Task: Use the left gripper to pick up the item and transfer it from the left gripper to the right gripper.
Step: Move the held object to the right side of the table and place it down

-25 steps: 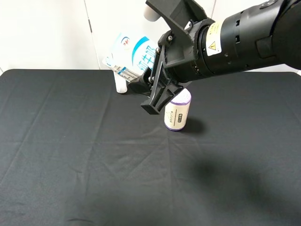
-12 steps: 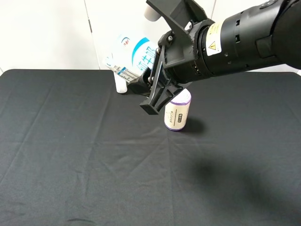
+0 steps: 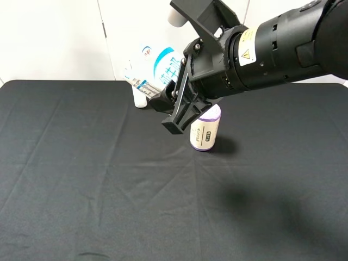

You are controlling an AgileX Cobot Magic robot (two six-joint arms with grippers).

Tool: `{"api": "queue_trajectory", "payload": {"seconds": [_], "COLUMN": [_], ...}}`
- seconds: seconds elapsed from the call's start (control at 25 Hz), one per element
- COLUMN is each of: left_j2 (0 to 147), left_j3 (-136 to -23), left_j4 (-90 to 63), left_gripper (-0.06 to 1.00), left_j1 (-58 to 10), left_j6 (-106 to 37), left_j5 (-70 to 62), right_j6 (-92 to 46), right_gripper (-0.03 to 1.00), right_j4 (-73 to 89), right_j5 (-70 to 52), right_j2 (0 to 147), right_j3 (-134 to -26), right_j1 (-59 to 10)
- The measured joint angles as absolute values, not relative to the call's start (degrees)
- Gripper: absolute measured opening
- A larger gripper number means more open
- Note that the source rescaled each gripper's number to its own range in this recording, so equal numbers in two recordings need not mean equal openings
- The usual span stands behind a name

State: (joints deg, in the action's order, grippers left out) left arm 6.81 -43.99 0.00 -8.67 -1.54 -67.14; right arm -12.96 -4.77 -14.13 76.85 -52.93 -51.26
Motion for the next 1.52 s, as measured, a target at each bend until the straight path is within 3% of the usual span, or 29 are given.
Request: {"api": "queue_trajectory", "payload": {"seconds": [0.44,0.96,1.52], "left_j2": [-0.3,-0.3,-0.3], "left_j3": [-30.7,-28.4,-28.4], "left_j4": [2.0,1.6,1.6], "left_gripper": [0.98,0.96,0.96], "left_j1": [-8.7,-8.7,-8.7], "left_j6": [1.6,1.6,1.6], "left_j5": [-65.6,-60.9,-60.3], "right_j6": [-13.0,-12.1,5.0], "right_gripper": [0.01,0.01,0.00], "right_j4": [-4.1,-3.5,-6.2], "right_j5": [-14.4,-15.5,-36.7], "right_j2": [76.8,76.8,76.8], "right_j3": [-52.9,-52.9,-52.9], "right_j1": [-51.3,-51.3,-51.2]}}
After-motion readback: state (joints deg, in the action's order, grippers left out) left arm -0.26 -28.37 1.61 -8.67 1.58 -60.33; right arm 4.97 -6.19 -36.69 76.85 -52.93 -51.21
